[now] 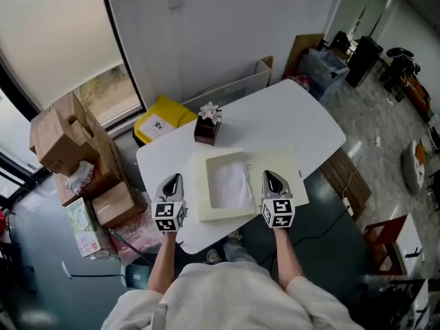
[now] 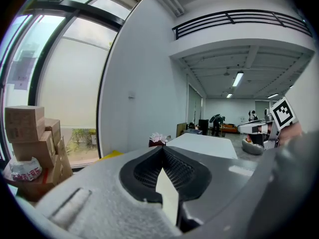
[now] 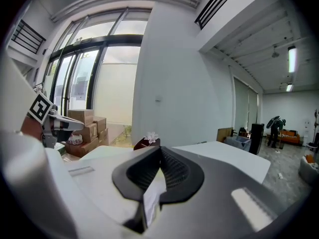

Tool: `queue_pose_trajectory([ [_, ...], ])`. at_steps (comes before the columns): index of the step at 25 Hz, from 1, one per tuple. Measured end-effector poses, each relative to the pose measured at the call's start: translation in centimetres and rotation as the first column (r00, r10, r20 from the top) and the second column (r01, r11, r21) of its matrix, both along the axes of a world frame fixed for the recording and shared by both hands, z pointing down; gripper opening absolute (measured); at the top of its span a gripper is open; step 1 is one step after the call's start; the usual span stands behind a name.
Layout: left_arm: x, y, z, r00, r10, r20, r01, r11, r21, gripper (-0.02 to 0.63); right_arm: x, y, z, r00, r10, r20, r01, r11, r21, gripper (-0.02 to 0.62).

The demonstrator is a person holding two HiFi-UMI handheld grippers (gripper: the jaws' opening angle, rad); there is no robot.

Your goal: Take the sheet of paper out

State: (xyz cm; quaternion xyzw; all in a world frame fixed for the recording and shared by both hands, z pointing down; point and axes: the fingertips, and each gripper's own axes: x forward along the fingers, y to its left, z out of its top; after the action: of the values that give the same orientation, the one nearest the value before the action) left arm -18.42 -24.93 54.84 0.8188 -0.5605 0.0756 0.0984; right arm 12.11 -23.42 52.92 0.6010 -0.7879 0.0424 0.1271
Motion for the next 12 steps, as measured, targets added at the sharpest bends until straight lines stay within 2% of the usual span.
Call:
queue_pose_trajectory([
  [12, 0.2, -4.5, 0.1, 0.993, -0.097, 0.062, 0.098, 0.995, -0.018, 0.006, 0.7, -7.8, 1.4, 0.993, -0.109, 0.047, 0.110, 0.994, -0.019, 0.002],
])
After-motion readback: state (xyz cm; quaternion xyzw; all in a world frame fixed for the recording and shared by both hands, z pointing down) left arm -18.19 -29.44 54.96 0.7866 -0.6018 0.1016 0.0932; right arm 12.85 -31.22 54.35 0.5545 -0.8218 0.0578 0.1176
